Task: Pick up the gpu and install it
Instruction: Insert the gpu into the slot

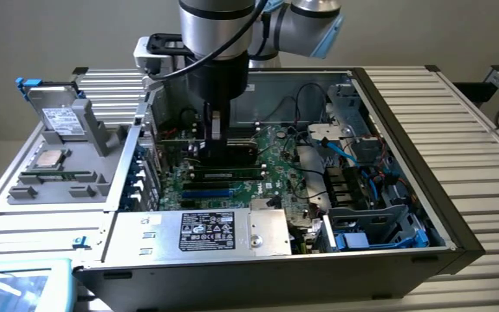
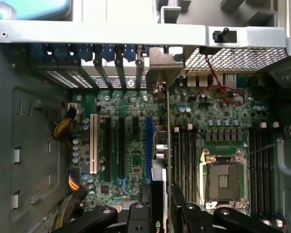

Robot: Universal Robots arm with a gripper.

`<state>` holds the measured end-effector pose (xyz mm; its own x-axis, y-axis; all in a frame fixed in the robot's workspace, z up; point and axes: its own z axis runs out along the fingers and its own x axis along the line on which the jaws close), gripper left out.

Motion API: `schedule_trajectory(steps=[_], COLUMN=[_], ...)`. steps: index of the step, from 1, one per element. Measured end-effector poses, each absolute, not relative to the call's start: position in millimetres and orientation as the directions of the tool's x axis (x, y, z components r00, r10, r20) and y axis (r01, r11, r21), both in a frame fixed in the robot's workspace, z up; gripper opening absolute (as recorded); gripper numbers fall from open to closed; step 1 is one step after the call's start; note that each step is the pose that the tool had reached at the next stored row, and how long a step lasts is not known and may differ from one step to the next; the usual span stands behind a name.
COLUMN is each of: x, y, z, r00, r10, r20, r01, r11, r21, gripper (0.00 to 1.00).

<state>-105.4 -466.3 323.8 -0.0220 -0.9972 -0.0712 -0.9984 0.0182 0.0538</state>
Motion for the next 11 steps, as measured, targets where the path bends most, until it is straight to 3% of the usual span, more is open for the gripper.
schedule_trajectory(steps=[11], x=[-109.4], y=[-470.9], z=[303.8], r00=[-0.008], r10=[-0.997], r20=[-0.071], r01=[-0.999], r11=[0.004], r21=[0.054], gripper=[0.27])
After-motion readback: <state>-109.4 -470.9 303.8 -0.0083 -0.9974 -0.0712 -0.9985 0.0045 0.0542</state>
